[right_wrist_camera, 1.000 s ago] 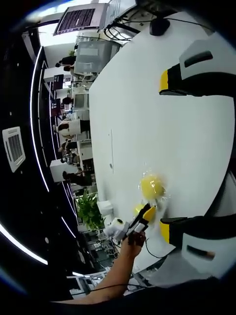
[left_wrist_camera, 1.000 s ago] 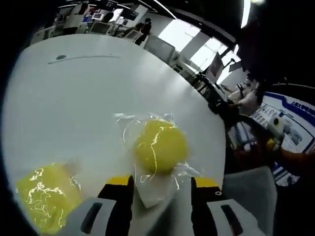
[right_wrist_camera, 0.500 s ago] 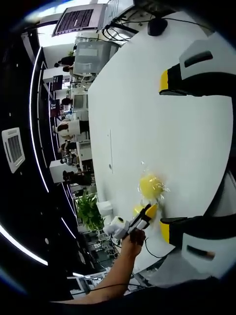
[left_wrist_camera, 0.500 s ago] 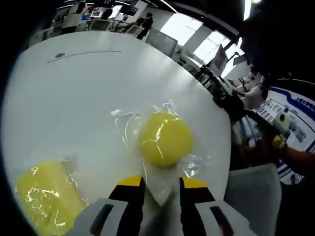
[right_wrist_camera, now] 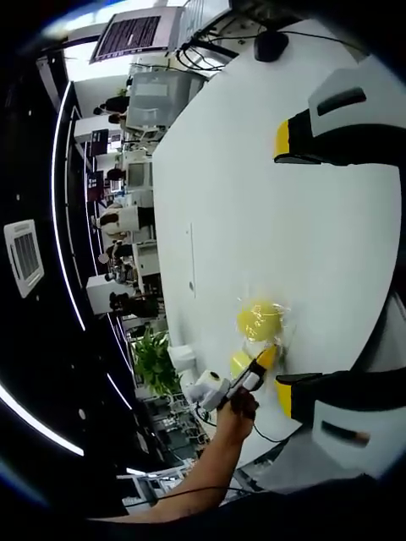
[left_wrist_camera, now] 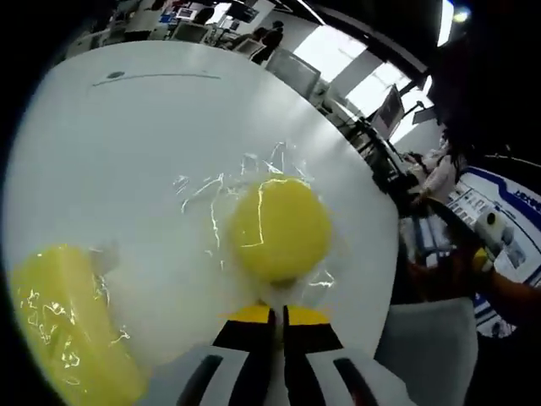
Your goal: Compare the silicone blocks by pressing each to a similar depth, holding the contact briefly, and releasing to observe deformation and rebound differences across the visible hardness samples.
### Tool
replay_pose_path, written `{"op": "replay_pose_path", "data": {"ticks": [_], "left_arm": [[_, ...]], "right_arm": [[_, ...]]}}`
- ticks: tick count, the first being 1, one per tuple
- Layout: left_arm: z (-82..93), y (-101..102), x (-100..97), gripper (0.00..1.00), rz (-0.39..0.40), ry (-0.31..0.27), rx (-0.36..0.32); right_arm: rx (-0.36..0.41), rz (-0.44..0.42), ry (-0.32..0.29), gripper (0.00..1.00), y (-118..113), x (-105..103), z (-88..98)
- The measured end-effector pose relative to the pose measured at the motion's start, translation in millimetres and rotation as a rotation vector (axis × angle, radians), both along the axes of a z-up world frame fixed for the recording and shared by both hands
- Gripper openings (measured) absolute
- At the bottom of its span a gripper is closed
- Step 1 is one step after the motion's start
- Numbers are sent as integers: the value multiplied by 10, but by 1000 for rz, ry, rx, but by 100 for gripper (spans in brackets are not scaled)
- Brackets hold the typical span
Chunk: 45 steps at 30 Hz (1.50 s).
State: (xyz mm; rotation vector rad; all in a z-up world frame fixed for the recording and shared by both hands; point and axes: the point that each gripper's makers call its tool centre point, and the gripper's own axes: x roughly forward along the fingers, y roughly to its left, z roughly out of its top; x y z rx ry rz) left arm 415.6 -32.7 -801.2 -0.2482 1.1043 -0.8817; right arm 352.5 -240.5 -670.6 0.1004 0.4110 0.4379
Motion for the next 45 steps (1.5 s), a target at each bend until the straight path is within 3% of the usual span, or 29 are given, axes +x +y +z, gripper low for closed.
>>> {"op": "replay_pose_path", "data": {"ticks": [14,22,27,32,39,45], "left_arm": [[40,5,1,0,11,22,16],[166,14,47,0,-68,-88,77],[363,78,138,0,-110,-176,87],[514,143,184,0,-123,-204,77],[665,190,193,0,-109,-220,7],[802,169,135,0,-187,-306,28]], "right_arm": [[-1,-10,7,97,-42,-41,-37],[4,-7,12,97,-34,-53,-46],[8,-6,10,97,-15,-49,-34],[12,-3,14,97,9,-49,-42],[18,4,10,97,48,-28,-28],[19,8,13,97,54,-20,-8]]}}
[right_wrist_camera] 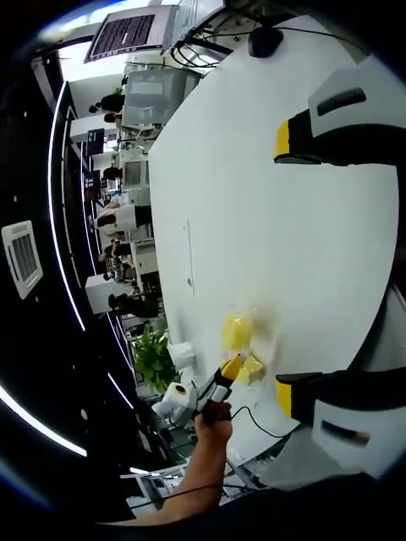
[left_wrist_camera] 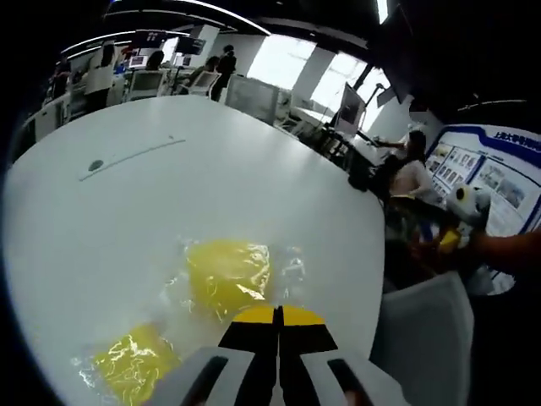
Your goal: Compare the silicone blocks by pressing each to a similar depth, holding the contact briefly, and releasing to observe deformation and rebound differences across the visible hardness samples.
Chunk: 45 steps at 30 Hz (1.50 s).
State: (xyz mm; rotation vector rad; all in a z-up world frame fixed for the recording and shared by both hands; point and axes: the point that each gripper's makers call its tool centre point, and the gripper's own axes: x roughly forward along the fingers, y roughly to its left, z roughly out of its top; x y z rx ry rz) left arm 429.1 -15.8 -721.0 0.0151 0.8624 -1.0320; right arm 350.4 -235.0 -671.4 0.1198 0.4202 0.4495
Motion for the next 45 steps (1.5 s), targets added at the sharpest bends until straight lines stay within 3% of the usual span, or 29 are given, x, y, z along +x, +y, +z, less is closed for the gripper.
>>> {"op": "replay_pose_path", "data": {"ticks": [4,11,22,29,34,41,45], "left_arm": [[122,-2,-2,0,-65,-85,24],[380,-3,15,0,-69,-116,-10],[904,-62,-138,0,-130,-148,-128],[1202,-99,-219,0,-147,-198,-176],[1402,-142,-357,0,-181,-241,-199],[1504,-148,-544,0,-222,-272,-209],[1533,-181,-674,0,-259,-276,-215]], "right_arm": [[4,9,-1,97,35,22,33],[13,22,-15,97,78,86,113],[29,71,-41,97,191,178,294],[38,136,-51,97,354,255,477],[80,247,-64,97,617,351,761],[69,336,-87,97,806,500,1012],[100,369,-78,97,905,552,1105]]}}
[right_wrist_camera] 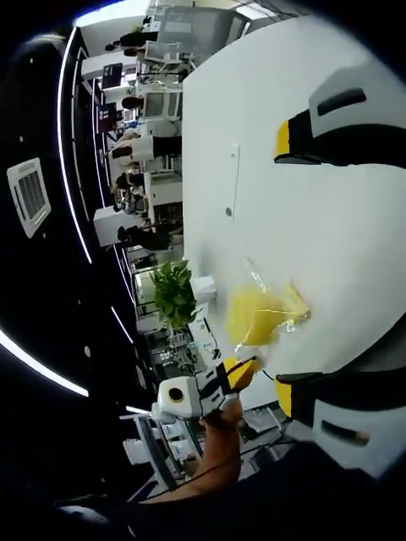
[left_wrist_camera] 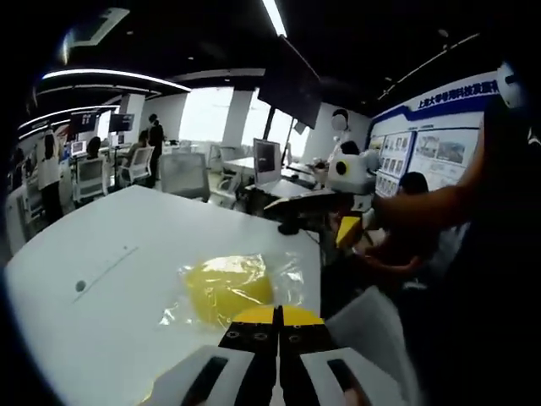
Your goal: Compare the silicone blocks by pressing each to a similar depth, holding the contact briefly, and releasing to observe deformation and rebound differences across the visible hardness samples.
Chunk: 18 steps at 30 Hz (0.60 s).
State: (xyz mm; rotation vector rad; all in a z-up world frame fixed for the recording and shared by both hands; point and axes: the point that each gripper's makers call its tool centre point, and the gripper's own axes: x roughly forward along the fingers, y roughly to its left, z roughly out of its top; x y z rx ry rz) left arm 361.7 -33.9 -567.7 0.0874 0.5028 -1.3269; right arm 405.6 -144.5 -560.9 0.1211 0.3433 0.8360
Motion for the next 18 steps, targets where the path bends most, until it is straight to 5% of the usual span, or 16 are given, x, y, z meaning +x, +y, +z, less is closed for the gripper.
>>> {"op": "replay_pose_path", "data": {"ticks": [5,11,13,18], "left_arm": [[14,-47,-151,0,-38,-7,2],[98,-83,-177,0,4,166,-122],[81,-58,-151,0,8,144,-111],[48,-41,-116,0,-31,-30,14]], "right_arm": [[25,23,23,97,91,-6,8],[24,40,11,97,144,-47,9],[25,40,11,97,131,-53,10],[40,24,37,97,50,-55,-38]]}}
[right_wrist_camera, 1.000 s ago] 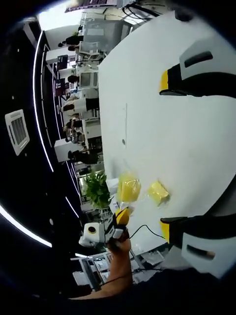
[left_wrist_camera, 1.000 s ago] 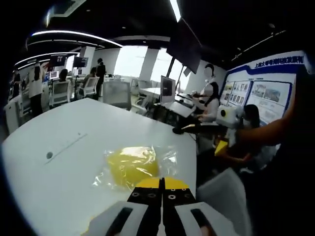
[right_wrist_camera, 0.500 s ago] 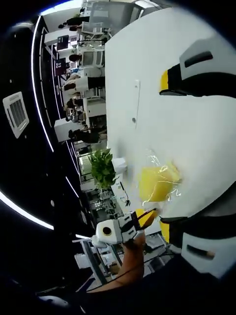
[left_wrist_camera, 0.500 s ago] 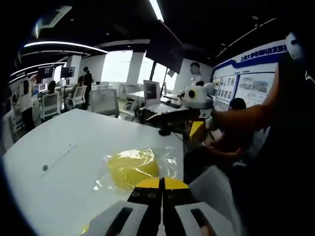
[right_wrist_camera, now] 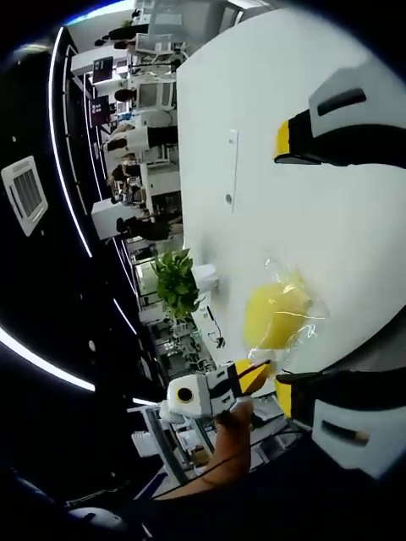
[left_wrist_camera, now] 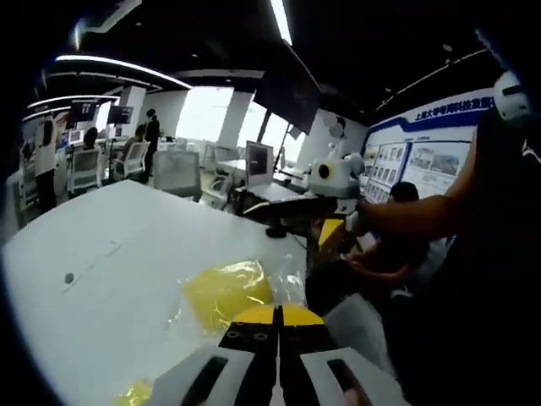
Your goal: Compare the silicone blocks by pressing each to a similar depth, holding the contact briefly, and releasing to observe deformation and rebound differences across the visible hardness samples.
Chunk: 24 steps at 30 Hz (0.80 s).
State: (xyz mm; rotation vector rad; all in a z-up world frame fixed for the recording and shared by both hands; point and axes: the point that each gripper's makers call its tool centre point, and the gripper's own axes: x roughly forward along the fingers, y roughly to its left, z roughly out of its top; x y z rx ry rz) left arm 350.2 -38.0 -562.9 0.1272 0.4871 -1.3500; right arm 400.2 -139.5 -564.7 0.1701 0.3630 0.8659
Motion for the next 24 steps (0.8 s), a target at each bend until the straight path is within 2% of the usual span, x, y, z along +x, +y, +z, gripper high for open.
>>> {"op": "replay_pose_path", "data": {"ticks": [1,3,5,11,14,16,19,20,23,24], "left_arm": [[-7,-6,-18,0,-16,-28,27],[50,-61,-79,0,-49,-64,27],[53,-93,-135,0,-76,-80,43],[130,-214,-283,0,-123,-93,32],[179,-244,-316,0,-137,-97,23],[215,-245,-317,0,-139,-97,9],[244,-240,-300,0,-135,-123,12],[255,-239,-301,0,-135,-130,11],[263,-245,-323,0,-143,-165,24],[261,-248,-335,0,-144,-168,29]], "right_arm": [[4,-4,3,97,-9,2,-2],[8,-7,3,97,-9,4,4],[7,-1,5,97,6,-2,4],[67,27,60,96,102,-41,-9],[123,55,139,96,177,-109,-47],[133,64,158,96,193,-121,-70],[160,92,206,79,208,-181,-66],[171,90,215,77,208,-178,-58],[184,82,210,84,214,-152,-31],[182,92,220,83,231,-166,-26]]}}
